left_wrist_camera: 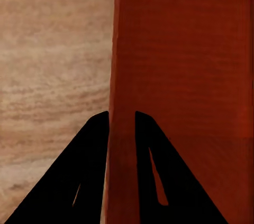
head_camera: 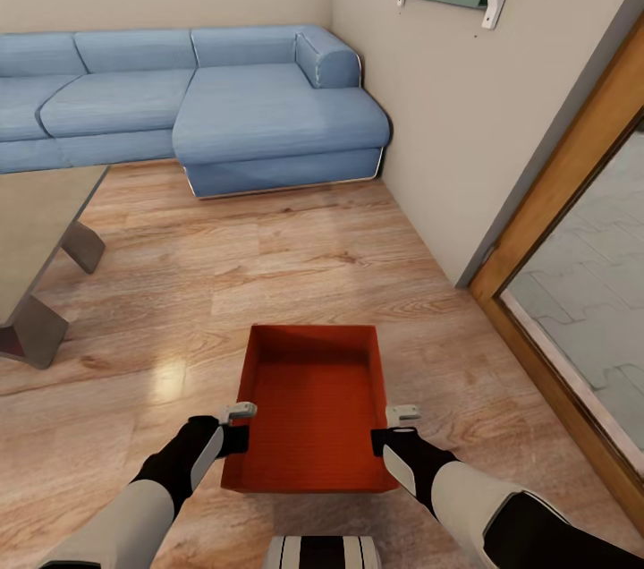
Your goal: Move the two storage containers from the living room to the garage. In the garage, place one container on the floor and stack the other container on top of it (either order is fine).
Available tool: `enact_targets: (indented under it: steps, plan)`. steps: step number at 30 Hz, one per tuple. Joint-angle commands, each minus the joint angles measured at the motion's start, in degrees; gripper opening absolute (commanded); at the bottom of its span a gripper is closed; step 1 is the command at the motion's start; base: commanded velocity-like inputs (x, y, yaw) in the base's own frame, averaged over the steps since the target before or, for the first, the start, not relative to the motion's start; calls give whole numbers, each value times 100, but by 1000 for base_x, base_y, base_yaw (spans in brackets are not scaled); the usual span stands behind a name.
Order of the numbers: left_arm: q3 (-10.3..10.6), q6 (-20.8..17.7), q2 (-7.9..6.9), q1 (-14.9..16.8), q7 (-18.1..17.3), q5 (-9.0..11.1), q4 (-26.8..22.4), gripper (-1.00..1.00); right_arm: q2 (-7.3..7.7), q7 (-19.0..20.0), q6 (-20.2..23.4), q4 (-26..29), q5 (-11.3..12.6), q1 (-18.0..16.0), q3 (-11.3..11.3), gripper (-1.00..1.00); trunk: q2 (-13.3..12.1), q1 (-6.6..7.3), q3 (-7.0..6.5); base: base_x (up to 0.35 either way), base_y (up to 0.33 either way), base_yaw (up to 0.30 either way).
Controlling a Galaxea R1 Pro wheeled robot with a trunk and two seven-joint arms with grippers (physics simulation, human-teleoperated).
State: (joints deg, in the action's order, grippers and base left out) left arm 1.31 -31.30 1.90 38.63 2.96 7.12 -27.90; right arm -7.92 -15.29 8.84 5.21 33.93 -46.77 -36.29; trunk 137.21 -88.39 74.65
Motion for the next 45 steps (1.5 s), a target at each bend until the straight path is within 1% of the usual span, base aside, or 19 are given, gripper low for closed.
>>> enact_targets:
  steps: [1,10,45]
  plan:
    - [7,-46,-7,0,55,-133,-45,-100,14,-62,39,-2,-9,0,-71,-100,1,1,4,0,0,0]
    - [1,-84,-6,2,49,-132,-118,-100,23,-62,39,-2,-8,-1,-75,-100,1,1,4,0,0,0]
    - [1,-87,-23,0,55,-132,-109,-100,40,-62,30,49,-62,-8,-71,-100,-1402,769,-624,0,0,0]
